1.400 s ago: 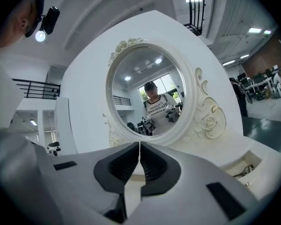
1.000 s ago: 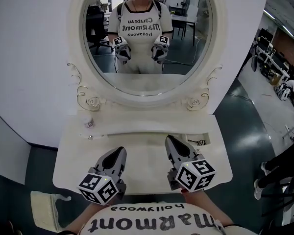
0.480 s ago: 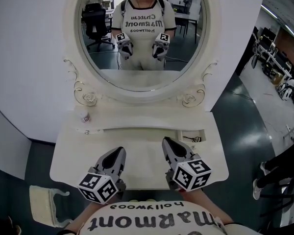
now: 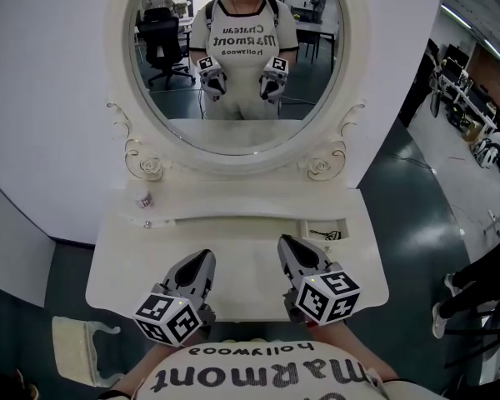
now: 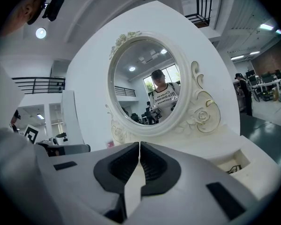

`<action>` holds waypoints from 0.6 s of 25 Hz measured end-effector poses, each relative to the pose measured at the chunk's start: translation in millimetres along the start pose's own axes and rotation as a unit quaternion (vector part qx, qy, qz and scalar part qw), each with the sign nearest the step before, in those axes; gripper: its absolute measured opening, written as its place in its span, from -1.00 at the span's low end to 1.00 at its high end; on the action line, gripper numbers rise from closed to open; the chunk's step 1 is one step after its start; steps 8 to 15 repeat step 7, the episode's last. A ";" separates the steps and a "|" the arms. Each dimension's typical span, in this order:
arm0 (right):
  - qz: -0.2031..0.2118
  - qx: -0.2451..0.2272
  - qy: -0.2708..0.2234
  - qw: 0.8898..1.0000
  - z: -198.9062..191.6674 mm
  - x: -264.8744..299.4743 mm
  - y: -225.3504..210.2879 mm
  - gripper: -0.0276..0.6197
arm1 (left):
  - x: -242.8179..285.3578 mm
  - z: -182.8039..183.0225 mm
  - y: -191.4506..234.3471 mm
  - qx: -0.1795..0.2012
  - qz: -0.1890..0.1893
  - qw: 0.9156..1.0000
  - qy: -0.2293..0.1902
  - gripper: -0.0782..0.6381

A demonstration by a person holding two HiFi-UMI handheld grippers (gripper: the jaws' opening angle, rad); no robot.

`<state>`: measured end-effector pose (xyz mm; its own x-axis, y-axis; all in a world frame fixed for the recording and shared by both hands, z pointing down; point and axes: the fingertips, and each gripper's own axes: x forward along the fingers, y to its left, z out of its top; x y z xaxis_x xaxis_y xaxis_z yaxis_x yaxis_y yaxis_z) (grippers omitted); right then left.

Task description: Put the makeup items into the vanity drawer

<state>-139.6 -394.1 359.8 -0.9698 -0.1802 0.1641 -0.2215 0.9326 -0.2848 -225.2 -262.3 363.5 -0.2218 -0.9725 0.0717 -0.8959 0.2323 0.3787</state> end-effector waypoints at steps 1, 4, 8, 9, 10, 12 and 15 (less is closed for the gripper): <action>0.000 0.000 0.000 1.000 -0.6 0.6 0.4 -0.82 | -0.2 -0.1 1.1 0.000 0.001 1.000 0.000 -0.76; 0.001 -0.001 0.000 1.000 -2.5 3.0 0.8 -0.82 | -0.2 -1.1 4.1 0.001 0.001 1.000 -0.001 -0.76; 0.002 -0.002 0.002 1.000 -4.8 4.8 0.9 -0.82 | -0.4 -2.9 6.0 -0.001 0.002 1.000 0.000 -0.76; 0.002 -0.002 0.002 1.000 -4.8 4.8 0.9 -0.82 | -0.4 -2.9 6.0 -0.001 0.002 1.000 0.000 -0.76; 0.002 -0.002 0.002 1.000 -4.8 4.8 0.9 -0.82 | -0.4 -2.9 6.0 -0.001 0.002 1.000 0.000 -0.76; 0.002 -0.002 0.002 1.000 -4.8 4.8 0.9 -0.82 | -0.4 -2.9 6.0 -0.001 0.002 1.000 0.000 -0.76; 0.002 -0.002 0.002 1.000 -4.8 4.8 0.9 -0.82 | -0.4 -2.9 6.0 -0.001 0.002 1.000 0.000 -0.76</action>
